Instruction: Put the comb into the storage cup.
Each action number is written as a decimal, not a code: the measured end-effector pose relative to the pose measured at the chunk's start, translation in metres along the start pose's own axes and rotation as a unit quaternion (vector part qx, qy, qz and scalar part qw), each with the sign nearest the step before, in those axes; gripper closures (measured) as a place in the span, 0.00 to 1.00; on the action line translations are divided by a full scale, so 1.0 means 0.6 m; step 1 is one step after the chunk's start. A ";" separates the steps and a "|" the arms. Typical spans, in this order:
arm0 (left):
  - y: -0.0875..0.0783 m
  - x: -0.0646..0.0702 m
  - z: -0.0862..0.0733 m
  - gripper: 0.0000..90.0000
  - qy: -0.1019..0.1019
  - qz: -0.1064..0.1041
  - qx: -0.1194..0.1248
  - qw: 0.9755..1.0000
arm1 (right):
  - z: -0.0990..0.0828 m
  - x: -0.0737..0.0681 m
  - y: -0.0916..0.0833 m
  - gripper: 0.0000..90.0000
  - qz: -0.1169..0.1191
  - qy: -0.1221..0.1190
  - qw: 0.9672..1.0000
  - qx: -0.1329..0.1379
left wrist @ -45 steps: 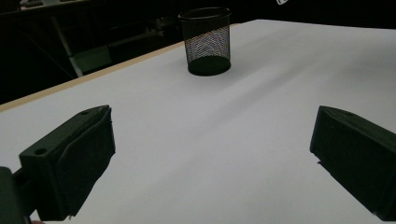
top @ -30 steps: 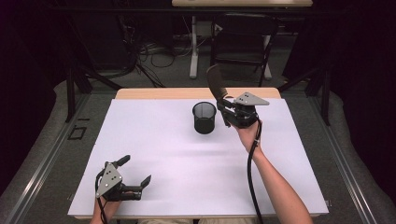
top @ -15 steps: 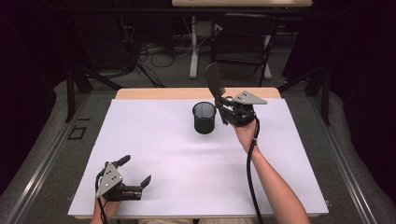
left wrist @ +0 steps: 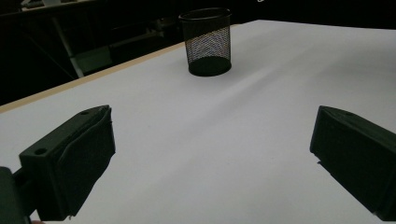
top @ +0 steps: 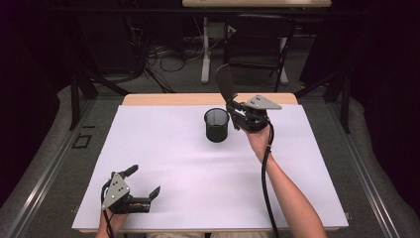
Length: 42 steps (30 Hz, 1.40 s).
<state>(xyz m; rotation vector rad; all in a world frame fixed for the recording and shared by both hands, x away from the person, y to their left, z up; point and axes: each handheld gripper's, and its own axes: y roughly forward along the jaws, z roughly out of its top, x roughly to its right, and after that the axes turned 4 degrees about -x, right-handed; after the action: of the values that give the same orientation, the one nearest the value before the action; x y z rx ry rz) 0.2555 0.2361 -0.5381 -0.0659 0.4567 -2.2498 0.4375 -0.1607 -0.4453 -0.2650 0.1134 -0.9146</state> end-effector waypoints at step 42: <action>0.000 -0.001 -0.001 0.00 -0.001 -0.001 0.000 1.000 | 0.017 -0.005 0.040 0.80 0.003 0.001 1.000 0.022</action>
<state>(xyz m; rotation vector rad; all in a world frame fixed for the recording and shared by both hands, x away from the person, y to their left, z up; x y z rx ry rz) 0.2557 0.2365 -0.5383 -0.0681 0.4562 -2.2519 0.4561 -0.1428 -0.4424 -0.2227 0.0958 -0.9106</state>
